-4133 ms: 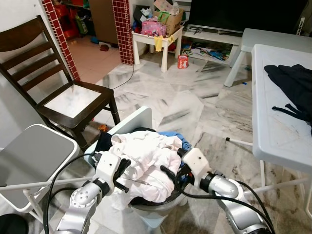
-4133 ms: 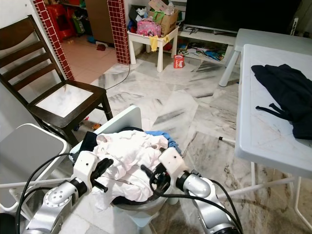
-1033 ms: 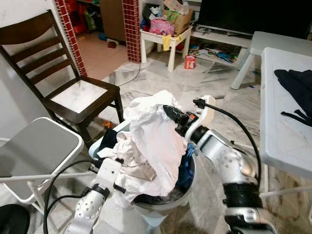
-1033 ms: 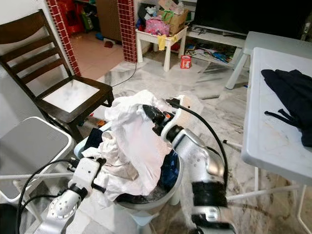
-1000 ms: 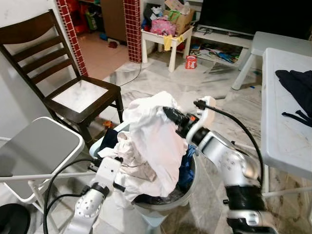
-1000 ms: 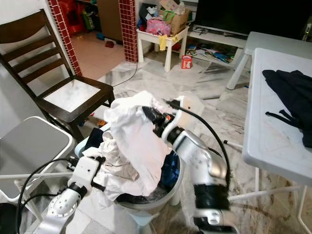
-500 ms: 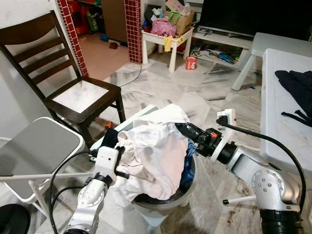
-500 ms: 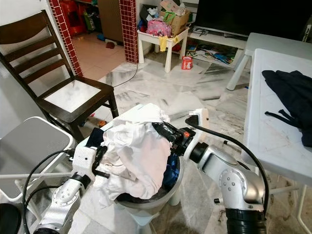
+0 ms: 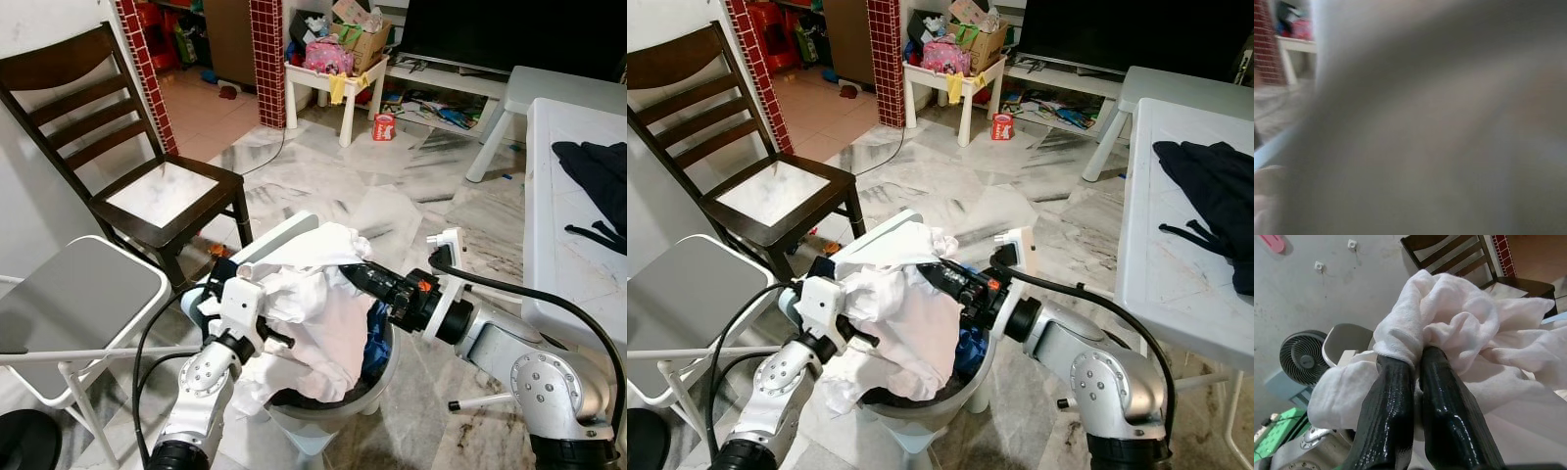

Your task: Hang hanger

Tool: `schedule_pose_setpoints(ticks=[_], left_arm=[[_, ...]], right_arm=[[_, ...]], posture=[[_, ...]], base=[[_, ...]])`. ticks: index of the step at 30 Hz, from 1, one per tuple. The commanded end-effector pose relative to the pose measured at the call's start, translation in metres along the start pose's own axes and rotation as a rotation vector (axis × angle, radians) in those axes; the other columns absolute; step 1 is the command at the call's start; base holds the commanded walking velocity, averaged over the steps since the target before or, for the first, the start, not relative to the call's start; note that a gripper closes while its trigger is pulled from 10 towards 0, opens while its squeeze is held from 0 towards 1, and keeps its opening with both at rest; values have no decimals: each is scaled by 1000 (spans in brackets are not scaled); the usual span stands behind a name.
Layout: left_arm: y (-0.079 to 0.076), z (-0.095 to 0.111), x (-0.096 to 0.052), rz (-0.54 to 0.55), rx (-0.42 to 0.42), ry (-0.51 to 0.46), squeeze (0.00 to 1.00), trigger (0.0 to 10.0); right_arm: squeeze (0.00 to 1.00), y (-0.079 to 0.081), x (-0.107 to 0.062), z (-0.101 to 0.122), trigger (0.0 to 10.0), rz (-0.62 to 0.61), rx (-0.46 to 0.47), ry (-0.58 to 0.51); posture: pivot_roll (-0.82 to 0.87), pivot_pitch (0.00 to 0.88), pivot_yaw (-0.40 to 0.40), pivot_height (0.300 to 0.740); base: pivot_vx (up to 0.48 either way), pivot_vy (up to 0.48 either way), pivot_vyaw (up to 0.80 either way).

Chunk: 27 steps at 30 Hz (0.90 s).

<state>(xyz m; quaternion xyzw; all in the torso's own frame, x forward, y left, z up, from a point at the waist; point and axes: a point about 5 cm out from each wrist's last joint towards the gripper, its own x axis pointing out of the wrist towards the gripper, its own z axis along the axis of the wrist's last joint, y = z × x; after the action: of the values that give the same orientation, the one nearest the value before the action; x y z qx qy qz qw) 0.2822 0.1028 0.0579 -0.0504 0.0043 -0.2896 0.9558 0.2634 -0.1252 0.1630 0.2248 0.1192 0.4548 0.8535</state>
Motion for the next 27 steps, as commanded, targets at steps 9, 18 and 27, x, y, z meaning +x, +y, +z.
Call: schedule_pose_setpoints(ticks=[9,18,27], left_arm=[[4,-13,-41,65,8,53,1000,10000],[-7,-18,-63,46,-25,80,1000,10000],[-5,-11,-49,75,-16,43,1000,10000]], right_arm=[[0,-20,9,5,0,-216,-107,-40],[0,-24,23,4,0,-266,-145,-61],[0,-26,22,9,0,-260,-166,-68]], posture=[[-104,7,14,740],[-82,11,-2,740],[-97,4,-3,740]], base=[[0,0,0],[0,0,0],[0,0,0]])
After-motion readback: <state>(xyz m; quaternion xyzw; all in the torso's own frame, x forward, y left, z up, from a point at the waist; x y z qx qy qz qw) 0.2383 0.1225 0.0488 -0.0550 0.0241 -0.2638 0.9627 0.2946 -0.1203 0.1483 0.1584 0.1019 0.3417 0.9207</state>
